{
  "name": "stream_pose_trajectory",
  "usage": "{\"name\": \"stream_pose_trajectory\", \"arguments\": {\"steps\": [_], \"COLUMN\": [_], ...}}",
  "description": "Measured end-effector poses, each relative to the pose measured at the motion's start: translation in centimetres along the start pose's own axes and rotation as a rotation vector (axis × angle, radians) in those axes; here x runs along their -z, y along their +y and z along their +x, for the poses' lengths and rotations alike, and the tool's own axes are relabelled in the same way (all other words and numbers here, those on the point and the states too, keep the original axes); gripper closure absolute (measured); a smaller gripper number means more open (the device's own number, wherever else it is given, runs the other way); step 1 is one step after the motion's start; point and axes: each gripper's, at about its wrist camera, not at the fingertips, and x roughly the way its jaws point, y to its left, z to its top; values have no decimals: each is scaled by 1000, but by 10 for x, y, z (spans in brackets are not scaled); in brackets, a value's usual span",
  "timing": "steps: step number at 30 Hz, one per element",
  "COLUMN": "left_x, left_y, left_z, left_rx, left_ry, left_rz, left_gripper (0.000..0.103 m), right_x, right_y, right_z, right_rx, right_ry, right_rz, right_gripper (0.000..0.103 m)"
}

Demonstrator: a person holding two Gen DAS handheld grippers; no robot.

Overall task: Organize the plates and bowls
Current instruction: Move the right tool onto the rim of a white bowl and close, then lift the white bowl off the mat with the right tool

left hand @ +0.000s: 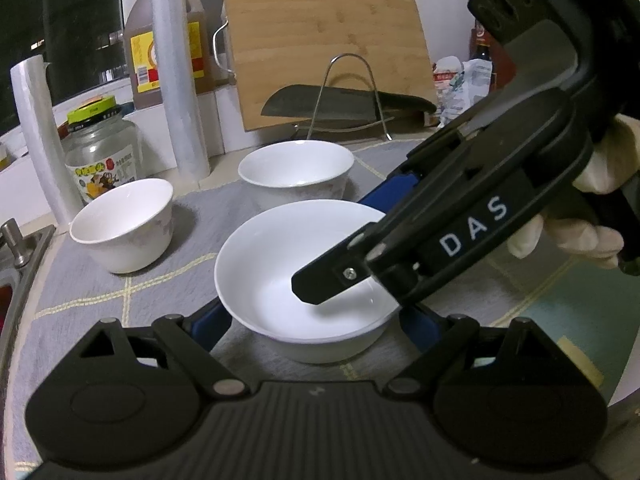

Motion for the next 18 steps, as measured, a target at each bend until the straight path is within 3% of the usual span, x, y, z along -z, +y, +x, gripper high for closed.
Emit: {"name": "stream_pose_trajectory", "arguments": {"steps": [9,18], "left_x": [-4,-7], "left_y": [-15,-42], "left_z": [-9,-12], "left_rx": [33,115], "left_ry": [-13,-7], "left_rz": [25,60], "left_gripper": [13,13], "right_x": [15,43], "right_y": [-1,-5], "right_z": [-23,-53], "right_rx": [26,93], "right_ry": [-11,-13], "right_rz": [22,66], "right_gripper": [27,27]}}
